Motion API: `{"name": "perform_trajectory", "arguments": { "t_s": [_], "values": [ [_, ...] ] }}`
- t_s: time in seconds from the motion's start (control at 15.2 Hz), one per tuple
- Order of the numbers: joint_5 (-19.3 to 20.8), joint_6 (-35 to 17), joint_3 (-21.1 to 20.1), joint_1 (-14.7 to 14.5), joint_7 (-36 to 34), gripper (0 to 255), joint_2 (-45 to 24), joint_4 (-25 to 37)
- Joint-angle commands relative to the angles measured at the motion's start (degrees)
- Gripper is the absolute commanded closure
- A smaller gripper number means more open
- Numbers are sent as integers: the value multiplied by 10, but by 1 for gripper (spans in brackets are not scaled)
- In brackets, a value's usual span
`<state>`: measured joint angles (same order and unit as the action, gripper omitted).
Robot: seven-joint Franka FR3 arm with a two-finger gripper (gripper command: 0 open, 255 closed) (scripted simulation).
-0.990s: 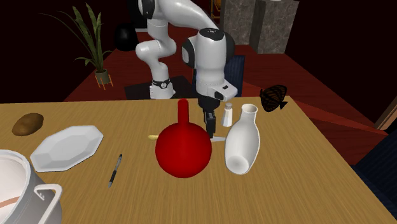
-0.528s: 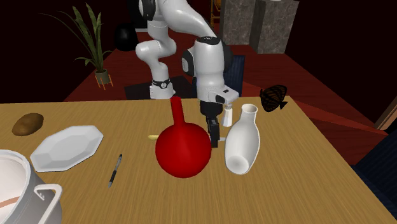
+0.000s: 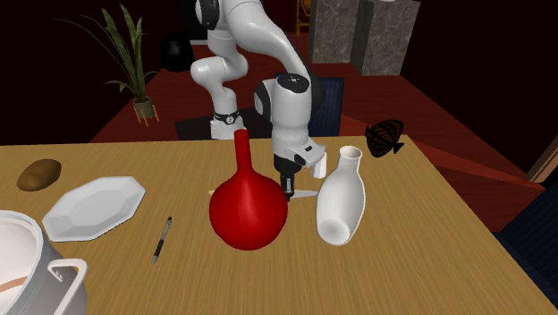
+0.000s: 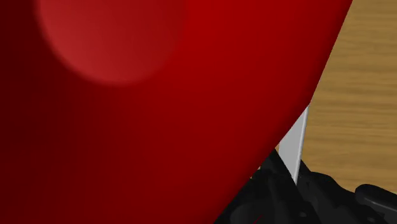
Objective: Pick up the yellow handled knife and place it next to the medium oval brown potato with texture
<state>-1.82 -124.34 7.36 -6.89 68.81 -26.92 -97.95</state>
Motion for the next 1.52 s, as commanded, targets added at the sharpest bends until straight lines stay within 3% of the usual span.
{"name": "perform_trajectory", "arguments": {
  "t_s": [0.0, 0.13, 0.2, 1.45],
  "values": [
    [1, 8, 0, 0, 0, 255, -3, -9],
    [1, 7, 1, 0, 0, 255, 3, -16],
    [-1, 51, 3, 9, 11, 255, -4, 36],
    [5, 177, 6, 9, 10, 255, 40, 118]
  ]
}}
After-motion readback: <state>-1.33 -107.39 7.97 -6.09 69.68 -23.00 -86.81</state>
